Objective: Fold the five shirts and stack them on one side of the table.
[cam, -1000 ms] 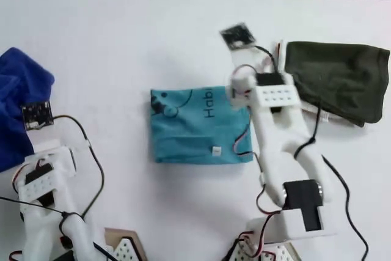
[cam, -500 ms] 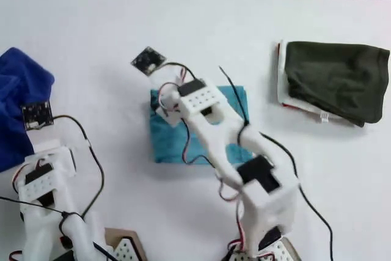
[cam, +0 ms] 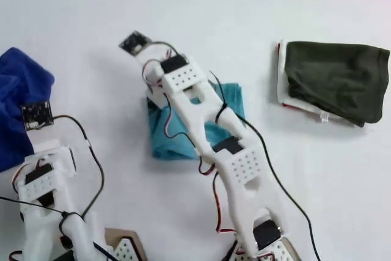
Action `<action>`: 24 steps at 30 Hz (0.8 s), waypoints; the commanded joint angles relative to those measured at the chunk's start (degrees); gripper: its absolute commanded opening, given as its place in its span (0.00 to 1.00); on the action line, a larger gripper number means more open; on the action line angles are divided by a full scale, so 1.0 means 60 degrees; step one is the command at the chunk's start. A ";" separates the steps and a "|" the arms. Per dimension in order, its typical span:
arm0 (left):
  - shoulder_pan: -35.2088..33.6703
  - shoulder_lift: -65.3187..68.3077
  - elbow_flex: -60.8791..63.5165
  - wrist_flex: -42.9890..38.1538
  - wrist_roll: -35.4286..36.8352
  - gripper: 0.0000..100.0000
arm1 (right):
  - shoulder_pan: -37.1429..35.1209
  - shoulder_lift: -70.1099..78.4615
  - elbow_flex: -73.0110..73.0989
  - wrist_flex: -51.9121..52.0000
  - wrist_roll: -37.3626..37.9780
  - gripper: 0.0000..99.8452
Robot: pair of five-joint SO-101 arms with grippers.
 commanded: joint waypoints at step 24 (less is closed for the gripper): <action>0.0205 -0.0205 -0.0037 -0.0161 0.0073 0.03 | -0.1223 -0.3978 0.0952 0.3348 -0.0835 0.02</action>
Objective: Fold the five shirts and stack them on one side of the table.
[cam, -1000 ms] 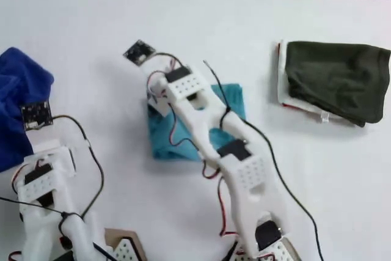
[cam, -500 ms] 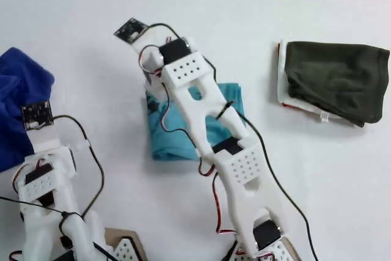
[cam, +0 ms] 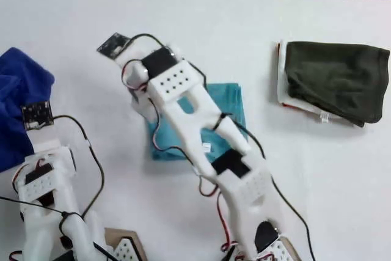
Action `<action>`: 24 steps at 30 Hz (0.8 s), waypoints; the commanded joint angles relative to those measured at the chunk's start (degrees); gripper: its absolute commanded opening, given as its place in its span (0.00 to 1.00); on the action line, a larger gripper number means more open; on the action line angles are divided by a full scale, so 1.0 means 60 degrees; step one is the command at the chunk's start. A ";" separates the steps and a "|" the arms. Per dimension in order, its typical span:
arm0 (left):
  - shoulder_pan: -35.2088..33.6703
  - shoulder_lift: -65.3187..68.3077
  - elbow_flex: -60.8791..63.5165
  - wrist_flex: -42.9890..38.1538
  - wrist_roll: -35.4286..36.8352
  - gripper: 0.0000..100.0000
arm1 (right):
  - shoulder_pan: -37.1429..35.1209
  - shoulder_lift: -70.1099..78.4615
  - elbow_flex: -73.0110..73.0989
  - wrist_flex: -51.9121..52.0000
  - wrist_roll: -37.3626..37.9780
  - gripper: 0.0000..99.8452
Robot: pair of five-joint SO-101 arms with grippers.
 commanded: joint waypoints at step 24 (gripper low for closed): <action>0.0205 -0.0205 -0.0037 -0.0161 0.0073 0.03 | 0.1751 -0.5341 1.1341 -0.7070 0.0015 0.02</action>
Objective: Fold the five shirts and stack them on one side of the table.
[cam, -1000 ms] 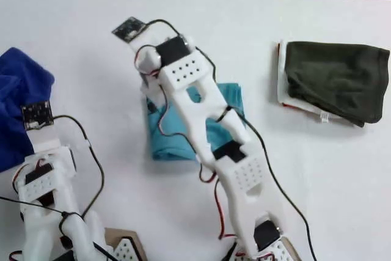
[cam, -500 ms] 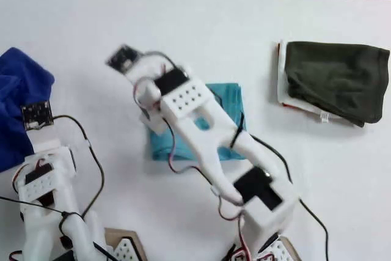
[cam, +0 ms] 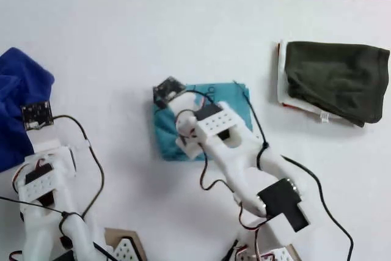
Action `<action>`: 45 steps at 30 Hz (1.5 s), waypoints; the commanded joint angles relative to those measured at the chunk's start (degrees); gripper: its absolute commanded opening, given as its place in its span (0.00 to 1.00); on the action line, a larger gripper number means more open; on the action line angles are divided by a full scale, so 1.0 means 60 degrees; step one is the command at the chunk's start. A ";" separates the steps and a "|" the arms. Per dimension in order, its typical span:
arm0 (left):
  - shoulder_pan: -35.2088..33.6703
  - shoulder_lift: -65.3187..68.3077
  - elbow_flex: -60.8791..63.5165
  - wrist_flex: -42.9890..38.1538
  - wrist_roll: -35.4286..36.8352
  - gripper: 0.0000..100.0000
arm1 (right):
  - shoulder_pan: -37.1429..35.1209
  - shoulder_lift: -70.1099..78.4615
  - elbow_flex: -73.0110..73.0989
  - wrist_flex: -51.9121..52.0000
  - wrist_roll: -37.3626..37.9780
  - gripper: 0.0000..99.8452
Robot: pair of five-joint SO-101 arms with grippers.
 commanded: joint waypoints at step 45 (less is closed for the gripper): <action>0.0205 -0.0190 -0.0037 -0.0161 0.0073 0.03 | 0.2952 0.3260 -0.4308 0.1634 -0.1788 0.30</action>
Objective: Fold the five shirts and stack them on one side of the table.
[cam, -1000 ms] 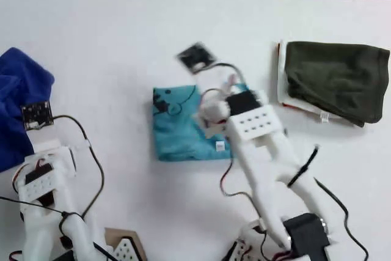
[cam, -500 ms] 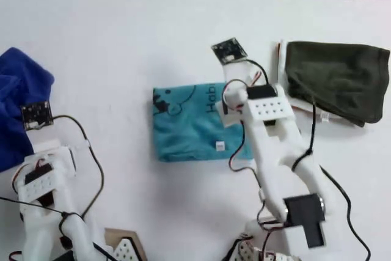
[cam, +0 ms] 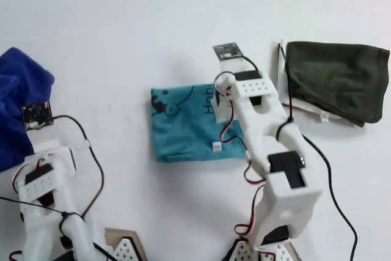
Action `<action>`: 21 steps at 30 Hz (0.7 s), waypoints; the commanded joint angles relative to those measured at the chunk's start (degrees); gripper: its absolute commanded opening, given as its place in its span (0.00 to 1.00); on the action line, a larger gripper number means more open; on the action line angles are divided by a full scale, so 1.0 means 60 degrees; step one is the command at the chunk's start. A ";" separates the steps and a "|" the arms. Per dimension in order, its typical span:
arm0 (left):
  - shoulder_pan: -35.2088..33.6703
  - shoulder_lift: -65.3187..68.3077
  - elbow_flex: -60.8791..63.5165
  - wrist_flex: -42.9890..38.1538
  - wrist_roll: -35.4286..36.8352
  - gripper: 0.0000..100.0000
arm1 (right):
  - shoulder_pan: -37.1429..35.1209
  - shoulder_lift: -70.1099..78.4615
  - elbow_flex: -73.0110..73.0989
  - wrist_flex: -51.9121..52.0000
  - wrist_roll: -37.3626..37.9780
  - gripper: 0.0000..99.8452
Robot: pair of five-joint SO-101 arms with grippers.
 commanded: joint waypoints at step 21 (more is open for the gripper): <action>0.0205 -0.0190 -0.0037 -0.0161 0.0073 0.03 | -0.0110 0.4462 -0.5612 0.4432 -0.0132 0.02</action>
